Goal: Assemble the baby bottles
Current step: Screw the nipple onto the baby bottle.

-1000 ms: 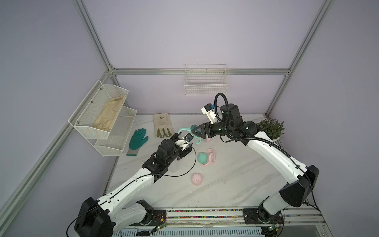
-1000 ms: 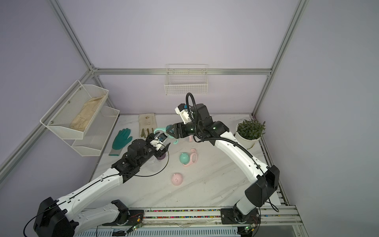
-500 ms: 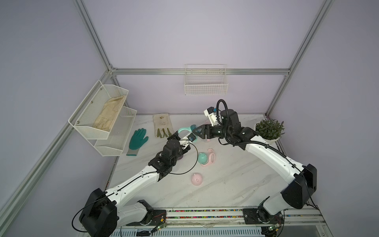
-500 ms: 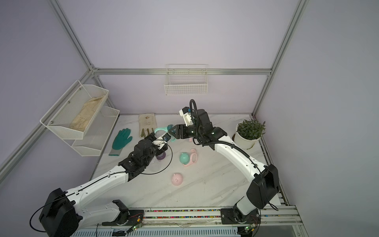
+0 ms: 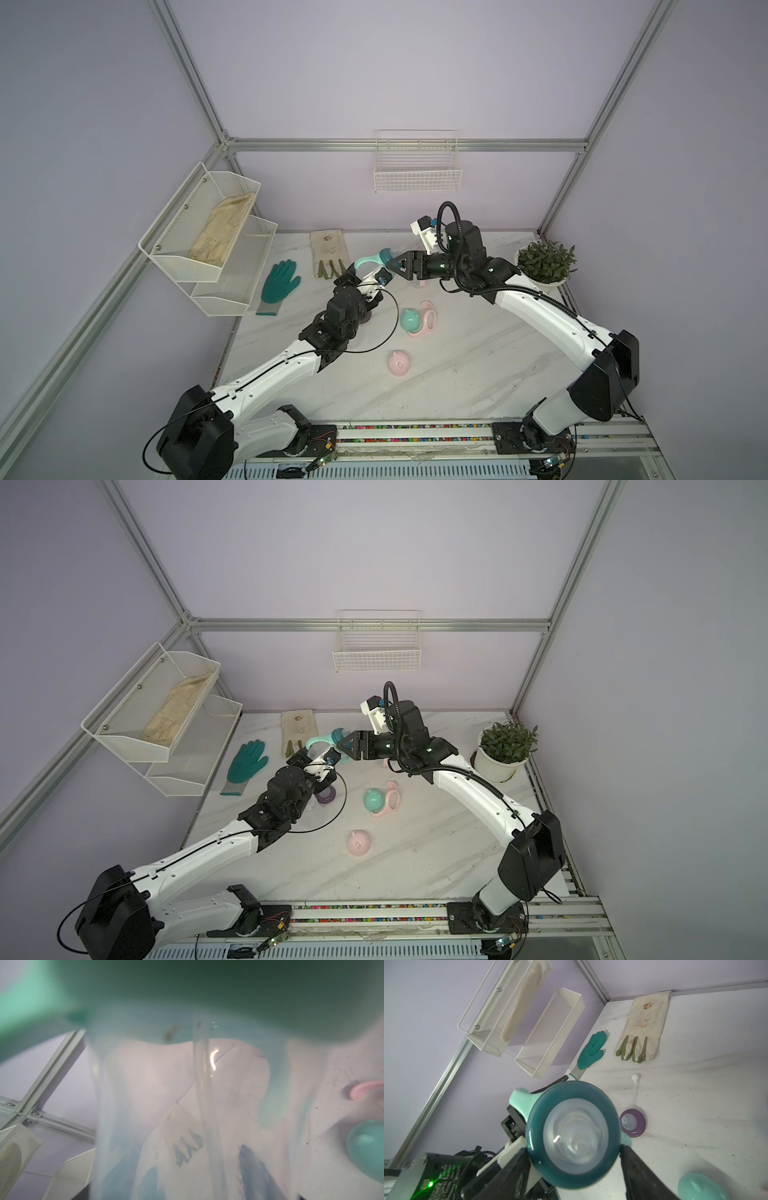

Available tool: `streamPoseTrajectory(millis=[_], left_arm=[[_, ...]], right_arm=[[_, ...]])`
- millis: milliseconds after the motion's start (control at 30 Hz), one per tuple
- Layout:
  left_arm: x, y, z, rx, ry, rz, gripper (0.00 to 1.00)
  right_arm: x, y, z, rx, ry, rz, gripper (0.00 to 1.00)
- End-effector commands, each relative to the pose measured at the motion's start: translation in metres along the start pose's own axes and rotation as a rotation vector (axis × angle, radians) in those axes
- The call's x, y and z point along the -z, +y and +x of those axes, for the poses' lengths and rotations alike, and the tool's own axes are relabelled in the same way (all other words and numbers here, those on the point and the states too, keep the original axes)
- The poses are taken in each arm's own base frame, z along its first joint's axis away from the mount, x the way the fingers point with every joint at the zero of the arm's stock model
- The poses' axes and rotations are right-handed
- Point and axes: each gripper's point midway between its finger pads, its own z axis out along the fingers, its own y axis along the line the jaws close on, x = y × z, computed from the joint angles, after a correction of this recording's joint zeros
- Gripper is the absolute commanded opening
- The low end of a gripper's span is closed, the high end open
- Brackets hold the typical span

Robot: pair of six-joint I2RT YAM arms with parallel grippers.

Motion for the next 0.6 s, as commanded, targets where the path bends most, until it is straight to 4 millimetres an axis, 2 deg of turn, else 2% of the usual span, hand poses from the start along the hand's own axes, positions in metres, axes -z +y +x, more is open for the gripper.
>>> streamPoseTrajectory(millis=[0,133,233,367,567], left_arm=[[0.015,-0.004,-0.041,0.158,-0.159,0.116,0.00],[0.026,-0.017,-0.054,0.211,-0.176,0.288,0.00],[0.039,-0.034,-0.069,0.240,-0.215,0.468,0.00],[0.067,-0.060,-0.092,0.258,-0.305,0.734,0.00],[0.104,-0.072,-0.111,0.249,-0.390,0.948,0.00]], right_arm=[[0.021,0.032,-0.007,0.132,-0.018,-0.056,0.79],[0.049,0.042,-0.007,0.285,-0.036,-0.023,0.86],[0.074,0.063,-0.002,0.403,-0.048,-0.080,0.89],[0.099,0.086,0.023,0.548,0.009,-0.177,0.87],[0.121,0.090,0.045,0.635,0.060,-0.177,0.83]])
